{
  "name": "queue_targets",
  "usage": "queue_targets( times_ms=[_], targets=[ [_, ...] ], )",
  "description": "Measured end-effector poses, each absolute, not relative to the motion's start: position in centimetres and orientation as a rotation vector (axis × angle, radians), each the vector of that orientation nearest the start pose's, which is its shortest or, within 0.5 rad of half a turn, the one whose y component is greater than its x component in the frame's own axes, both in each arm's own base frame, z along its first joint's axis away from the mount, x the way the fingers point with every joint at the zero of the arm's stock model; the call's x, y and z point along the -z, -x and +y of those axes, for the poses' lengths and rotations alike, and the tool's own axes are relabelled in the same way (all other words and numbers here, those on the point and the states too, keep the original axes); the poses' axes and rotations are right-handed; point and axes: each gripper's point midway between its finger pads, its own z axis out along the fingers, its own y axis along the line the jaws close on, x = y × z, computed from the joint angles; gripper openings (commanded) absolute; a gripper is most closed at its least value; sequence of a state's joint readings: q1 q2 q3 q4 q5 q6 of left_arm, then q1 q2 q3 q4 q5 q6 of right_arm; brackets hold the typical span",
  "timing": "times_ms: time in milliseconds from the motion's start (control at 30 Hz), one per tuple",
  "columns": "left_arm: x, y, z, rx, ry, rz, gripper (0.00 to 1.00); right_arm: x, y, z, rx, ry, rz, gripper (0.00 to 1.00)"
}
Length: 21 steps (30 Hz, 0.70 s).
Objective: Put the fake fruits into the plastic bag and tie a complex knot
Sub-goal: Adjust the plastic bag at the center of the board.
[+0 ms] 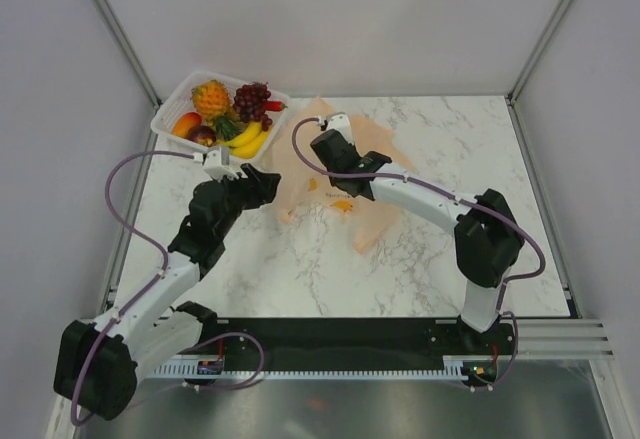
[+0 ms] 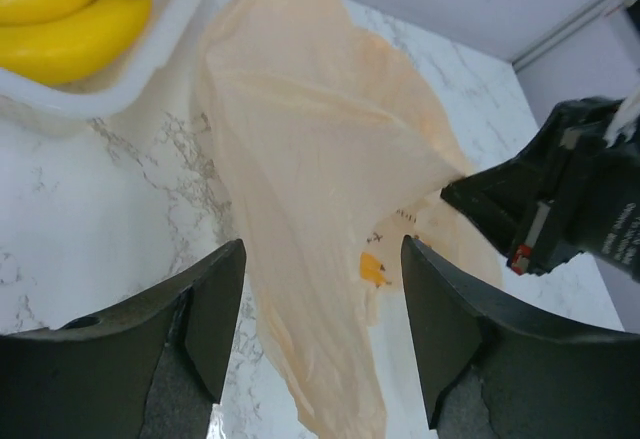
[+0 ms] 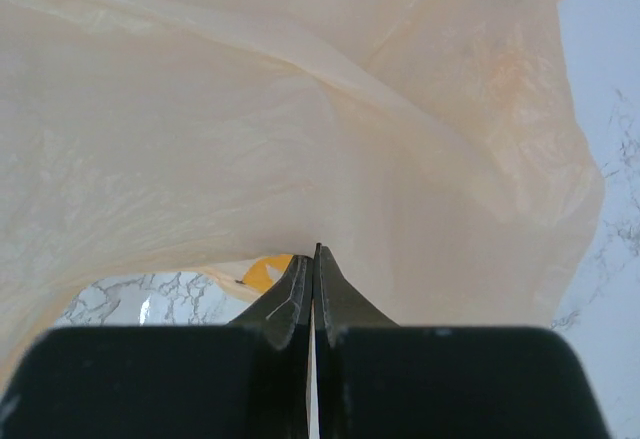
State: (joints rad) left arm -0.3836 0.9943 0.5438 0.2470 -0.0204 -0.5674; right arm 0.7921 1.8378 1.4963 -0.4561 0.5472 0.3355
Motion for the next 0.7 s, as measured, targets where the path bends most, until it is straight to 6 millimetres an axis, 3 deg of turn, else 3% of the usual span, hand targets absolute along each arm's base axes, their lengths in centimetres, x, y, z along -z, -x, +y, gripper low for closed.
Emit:
queue_targets(
  times_ms=[167, 300, 533, 700],
  targets=[
    [-22.5, -31.1, -14.0, 0.657, 0.211, 1.663, 0.82, -13.7, -38.9, 27.6, 0.07, 0.247, 2.254, 0.0],
    [-22.7, -31.3, -14.6, 0.666, 0.199, 1.65, 0.82, -13.6, -39.1, 26.6, 0.113, 0.211, 2.259, 0.0],
    [-16.5, -34.8, -16.9, 0.599, 0.187, 1.891, 0.8, -12.9, -37.1, 24.1, 0.2, 0.202, 2.259, 0.0],
    [-13.2, -35.8, -18.3, 0.601, 0.164, 2.018, 0.77, -14.7, -34.6, 24.4, 0.188, 0.241, 2.211, 0.0]
  ],
)
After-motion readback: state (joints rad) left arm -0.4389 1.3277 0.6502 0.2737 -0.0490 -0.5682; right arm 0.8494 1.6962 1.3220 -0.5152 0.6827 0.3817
